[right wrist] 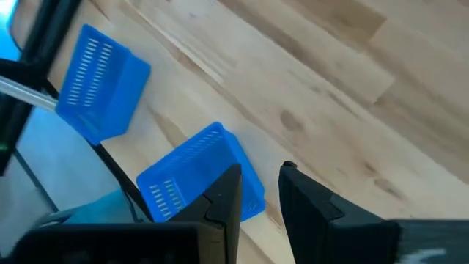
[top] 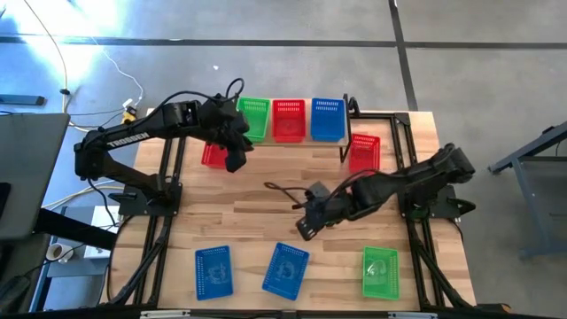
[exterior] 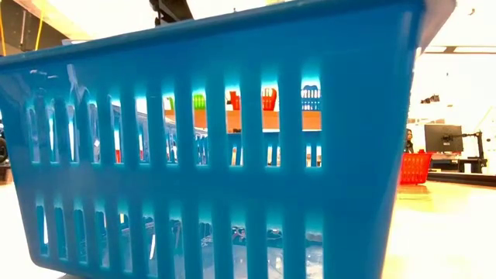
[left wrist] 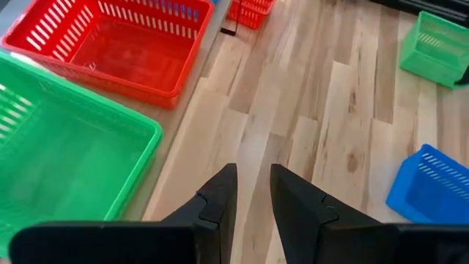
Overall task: Stack baskets on shelf by color
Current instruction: Stack the right blue bin on top of the blue bin on the shelf
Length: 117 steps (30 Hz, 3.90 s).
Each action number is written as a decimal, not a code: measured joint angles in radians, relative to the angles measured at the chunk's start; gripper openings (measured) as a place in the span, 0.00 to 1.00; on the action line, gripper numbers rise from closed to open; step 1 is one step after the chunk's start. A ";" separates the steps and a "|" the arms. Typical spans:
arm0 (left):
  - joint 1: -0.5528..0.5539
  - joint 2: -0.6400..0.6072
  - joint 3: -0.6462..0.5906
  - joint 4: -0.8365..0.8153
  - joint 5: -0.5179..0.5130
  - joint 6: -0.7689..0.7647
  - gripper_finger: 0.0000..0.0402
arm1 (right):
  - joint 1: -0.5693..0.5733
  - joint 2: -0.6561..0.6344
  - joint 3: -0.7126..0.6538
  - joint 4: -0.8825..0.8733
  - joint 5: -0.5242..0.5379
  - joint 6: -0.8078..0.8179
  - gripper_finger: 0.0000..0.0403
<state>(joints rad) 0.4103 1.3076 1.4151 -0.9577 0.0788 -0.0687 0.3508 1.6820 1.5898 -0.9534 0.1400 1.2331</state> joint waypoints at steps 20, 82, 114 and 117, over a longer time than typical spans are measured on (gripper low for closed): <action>0.002 0.000 0.000 0.003 -0.004 -0.033 0.19 | 0.112 0.150 -0.001 0.074 -0.150 0.343 0.20; 0.002 0.000 0.000 0.005 -0.004 -0.006 0.19 | 0.218 0.352 -0.002 0.214 -0.051 0.857 0.20; 0.001 0.000 0.000 0.004 -0.004 0.020 0.19 | 0.192 0.402 -0.002 0.207 -0.076 0.670 0.01; 0.001 0.001 0.000 0.003 -0.004 0.020 0.19 | 0.190 0.376 -0.002 0.193 -0.038 0.637 0.01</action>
<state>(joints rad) 0.4116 1.3083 1.4151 -0.9543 0.0750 -0.0483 0.5411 2.0577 1.5883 -0.7608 0.1018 1.8701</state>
